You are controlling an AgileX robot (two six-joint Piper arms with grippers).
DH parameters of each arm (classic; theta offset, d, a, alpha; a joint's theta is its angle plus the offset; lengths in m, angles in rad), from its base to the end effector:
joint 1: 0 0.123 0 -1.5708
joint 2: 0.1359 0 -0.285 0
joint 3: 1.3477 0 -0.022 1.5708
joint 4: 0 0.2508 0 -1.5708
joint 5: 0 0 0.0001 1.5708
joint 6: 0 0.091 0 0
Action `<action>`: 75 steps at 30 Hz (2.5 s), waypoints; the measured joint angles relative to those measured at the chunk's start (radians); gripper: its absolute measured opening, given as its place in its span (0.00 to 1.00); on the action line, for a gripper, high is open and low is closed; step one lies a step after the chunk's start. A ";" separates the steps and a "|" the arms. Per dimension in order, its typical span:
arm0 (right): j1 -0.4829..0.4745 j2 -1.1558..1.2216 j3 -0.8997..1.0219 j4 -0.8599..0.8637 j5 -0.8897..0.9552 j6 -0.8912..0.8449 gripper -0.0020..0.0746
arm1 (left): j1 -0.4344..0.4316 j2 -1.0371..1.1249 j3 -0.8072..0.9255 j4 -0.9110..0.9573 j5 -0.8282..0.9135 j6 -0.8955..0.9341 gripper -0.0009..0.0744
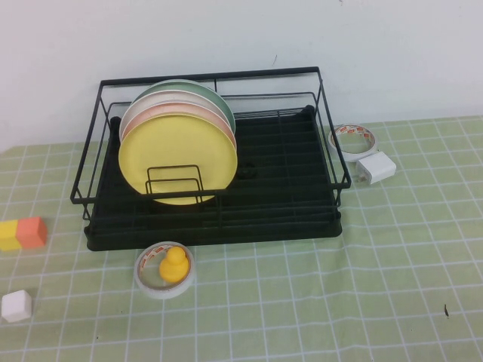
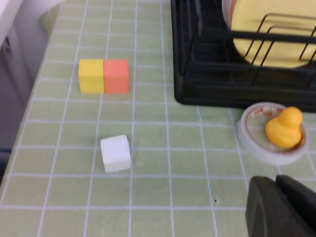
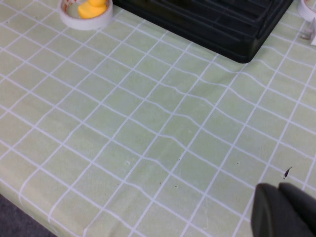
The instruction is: Place plate on rack
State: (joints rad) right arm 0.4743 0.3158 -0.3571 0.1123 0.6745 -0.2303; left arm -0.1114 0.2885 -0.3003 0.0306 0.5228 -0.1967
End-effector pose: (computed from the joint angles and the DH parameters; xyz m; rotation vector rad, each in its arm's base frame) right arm 0.0568 0.0363 0.2544 -0.6846 2.0108 0.2714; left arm 0.0703 -0.0065 0.2495 -0.0686 1.9970 -0.1660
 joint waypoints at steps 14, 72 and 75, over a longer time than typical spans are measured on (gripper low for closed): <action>0.000 0.000 0.001 0.005 0.000 0.000 0.03 | 0.000 -0.304 0.010 0.026 0.070 -0.016 0.01; 0.000 0.000 0.001 0.011 0.000 0.000 0.03 | 0.000 -0.304 0.308 -0.046 -0.178 -0.018 0.01; 0.000 0.000 0.001 0.012 0.000 0.000 0.03 | 0.000 -0.304 0.309 -0.058 -0.178 -0.018 0.01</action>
State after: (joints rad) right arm 0.4743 0.3158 -0.3558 0.1246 0.6745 -0.2303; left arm -0.1114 -0.0153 0.0086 -0.0278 0.3445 -0.2148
